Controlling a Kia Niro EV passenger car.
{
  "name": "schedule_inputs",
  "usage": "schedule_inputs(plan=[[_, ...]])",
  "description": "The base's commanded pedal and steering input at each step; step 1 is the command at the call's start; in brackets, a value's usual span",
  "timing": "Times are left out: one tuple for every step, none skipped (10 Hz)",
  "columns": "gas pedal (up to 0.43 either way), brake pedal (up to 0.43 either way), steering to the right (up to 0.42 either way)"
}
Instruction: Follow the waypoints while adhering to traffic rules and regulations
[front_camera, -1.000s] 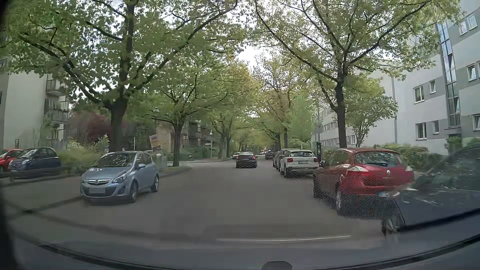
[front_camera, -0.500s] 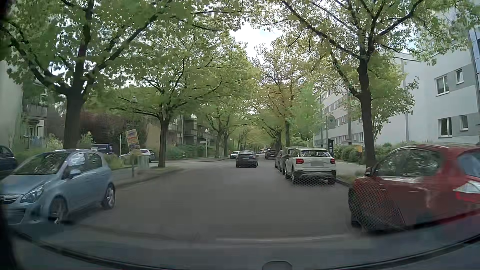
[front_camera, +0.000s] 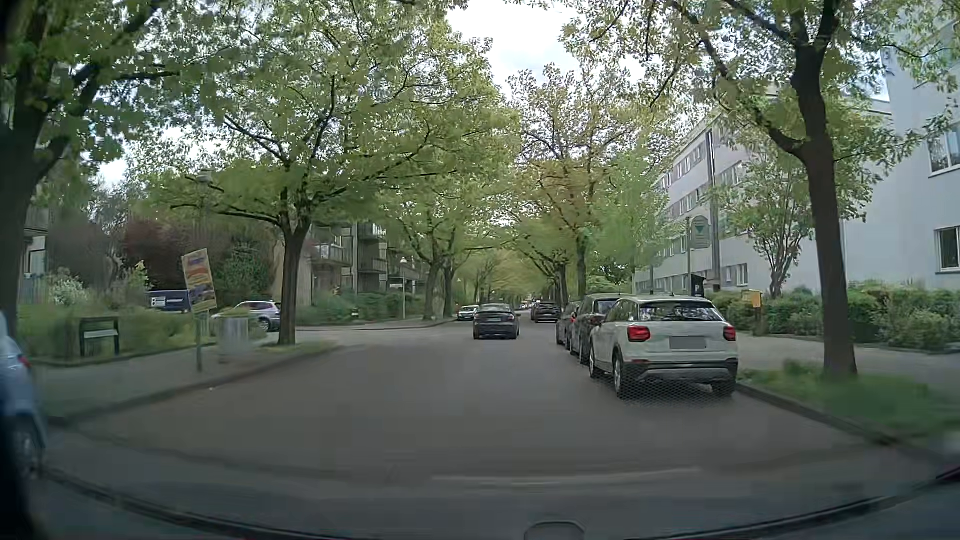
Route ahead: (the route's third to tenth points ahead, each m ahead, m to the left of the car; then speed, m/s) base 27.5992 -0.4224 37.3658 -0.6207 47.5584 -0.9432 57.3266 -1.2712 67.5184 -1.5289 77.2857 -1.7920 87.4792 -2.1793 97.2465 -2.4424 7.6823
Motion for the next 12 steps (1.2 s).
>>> schedule_inputs(plan=[[0.177, 0.024, -0.002], [0.177, 0.024, -0.002], [0.177, 0.024, -0.002], [0.177, 0.024, -0.002], [0.177, 0.024, -0.002], [0.177, 0.024, -0.002], [0.177, 0.024, -0.001], [0.177, 0.024, -0.001], [0.177, 0.024, -0.001], [0.177, 0.024, -0.001], [0.177, 0.024, -0.001], [0.157, 0.024, -0.001]])
